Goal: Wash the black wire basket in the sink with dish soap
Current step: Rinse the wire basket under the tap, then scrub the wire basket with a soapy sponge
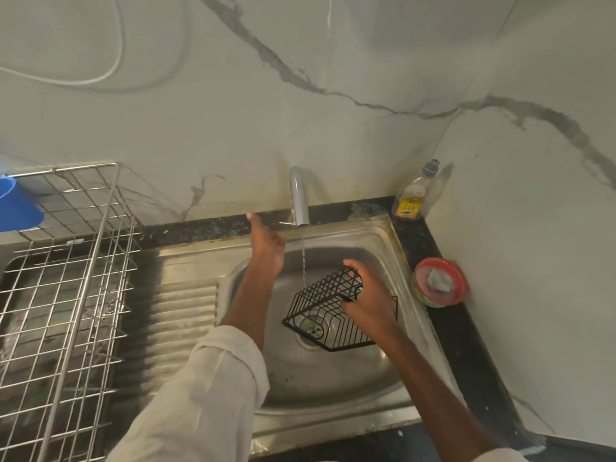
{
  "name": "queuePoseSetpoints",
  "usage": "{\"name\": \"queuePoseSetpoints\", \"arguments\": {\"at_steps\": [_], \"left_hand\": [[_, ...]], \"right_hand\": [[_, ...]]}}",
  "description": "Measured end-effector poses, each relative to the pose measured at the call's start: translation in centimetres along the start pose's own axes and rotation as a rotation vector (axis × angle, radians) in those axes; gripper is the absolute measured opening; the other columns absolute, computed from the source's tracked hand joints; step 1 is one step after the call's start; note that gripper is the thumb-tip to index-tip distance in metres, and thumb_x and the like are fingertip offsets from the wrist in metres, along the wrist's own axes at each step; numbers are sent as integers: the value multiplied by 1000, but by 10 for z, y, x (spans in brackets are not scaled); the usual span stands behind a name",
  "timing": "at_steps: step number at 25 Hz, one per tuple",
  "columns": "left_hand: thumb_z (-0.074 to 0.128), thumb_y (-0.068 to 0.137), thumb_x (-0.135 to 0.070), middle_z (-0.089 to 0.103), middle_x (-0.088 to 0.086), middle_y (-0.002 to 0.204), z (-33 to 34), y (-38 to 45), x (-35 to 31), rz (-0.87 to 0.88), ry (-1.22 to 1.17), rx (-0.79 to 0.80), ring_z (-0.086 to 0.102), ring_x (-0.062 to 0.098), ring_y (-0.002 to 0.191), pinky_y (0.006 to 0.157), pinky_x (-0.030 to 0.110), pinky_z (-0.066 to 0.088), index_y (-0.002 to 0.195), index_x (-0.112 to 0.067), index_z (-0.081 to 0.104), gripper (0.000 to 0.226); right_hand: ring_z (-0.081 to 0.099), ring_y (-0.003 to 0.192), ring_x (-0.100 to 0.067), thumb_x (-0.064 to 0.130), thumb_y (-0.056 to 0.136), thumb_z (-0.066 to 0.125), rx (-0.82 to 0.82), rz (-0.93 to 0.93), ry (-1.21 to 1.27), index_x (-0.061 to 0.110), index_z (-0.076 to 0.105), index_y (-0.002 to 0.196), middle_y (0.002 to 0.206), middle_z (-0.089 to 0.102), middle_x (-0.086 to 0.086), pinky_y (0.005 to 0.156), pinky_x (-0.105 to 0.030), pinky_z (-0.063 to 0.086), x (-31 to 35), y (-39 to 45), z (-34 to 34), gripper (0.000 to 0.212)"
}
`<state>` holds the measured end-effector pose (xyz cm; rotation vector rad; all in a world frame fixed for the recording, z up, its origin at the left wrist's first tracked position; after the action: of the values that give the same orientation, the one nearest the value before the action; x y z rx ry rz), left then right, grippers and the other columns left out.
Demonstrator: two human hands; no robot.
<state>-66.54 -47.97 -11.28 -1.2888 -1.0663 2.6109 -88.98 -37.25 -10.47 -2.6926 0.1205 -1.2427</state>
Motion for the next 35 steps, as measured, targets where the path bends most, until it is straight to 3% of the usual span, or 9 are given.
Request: {"name": "queuePoseSetpoints", "arguments": {"at_steps": [2,8,13,16,19,21,25,31,35], "left_hand": [[25,110,-65,28,24,170,4,3,1,-33,-64,85,31,39,158,131,47,27,166,1,20,87],[18,111,-63,45,16,164,25,-18,2,130,394,296,44,31,151,130,47,30,165,-6,30,80],[49,112,-43,74,5,121,-40,-74,42,241,685,11,71,22,114,104,38,56,129,-16,66,36],[35,116,-35,74,25,123,-46,-124,99,102,697,203,71,15,88,79,23,55,129,-2,67,47],[28,110,-58,72,11,136,-32,-170,137,-29,722,482,75,19,109,93,34,60,153,-26,51,59],[34,112,-53,75,4,132,-28,-186,137,69,656,492,77,23,109,89,45,65,150,-42,46,42],[42,115,-35,77,14,124,-29,-184,110,75,369,320,80,33,89,56,42,65,147,-25,48,34],[46,114,-34,78,17,120,2,-187,106,29,334,271,78,33,97,67,41,58,133,-34,52,20],[51,113,-26,78,13,122,26,-189,108,33,381,278,78,29,94,60,39,60,135,-30,48,23]], "right_hand": [[57,122,-19,13,66,78,-14,10,-19,47,45,138,133,58,10,99,-50,53,1,-1,3,86],[52,131,-29,23,69,87,-61,134,-44,33,39,150,150,46,0,102,-50,53,4,8,2,95],[57,123,-30,52,57,86,-90,345,45,32,43,143,140,48,-4,99,-51,54,-2,1,-21,98],[52,131,-38,63,55,87,-83,436,-9,18,35,151,150,44,-13,103,-53,52,-1,-8,-27,118],[48,138,-41,73,47,89,-6,532,125,12,29,155,154,43,-17,103,-52,53,5,-17,-20,138],[67,113,-32,79,44,86,41,533,343,14,52,137,132,65,-11,88,-50,61,11,-23,-19,119],[70,86,-18,37,101,62,176,382,576,17,65,116,102,70,-1,72,-43,63,25,-38,-48,25],[68,96,-29,13,93,63,-287,180,-103,17,78,91,99,77,-7,99,-40,50,-59,-19,-123,16],[69,105,-33,34,90,73,-209,283,-402,11,74,113,112,74,-11,87,-35,53,-108,14,-142,33]]}}
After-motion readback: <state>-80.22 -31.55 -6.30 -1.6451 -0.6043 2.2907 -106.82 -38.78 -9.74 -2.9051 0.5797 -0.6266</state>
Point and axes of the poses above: each hand's wrist, its own y-axis towards the middle knuckle, its own z-axis out of the palm, x = y × z, the point moved 4 cm from there along y, towards the middle knuckle
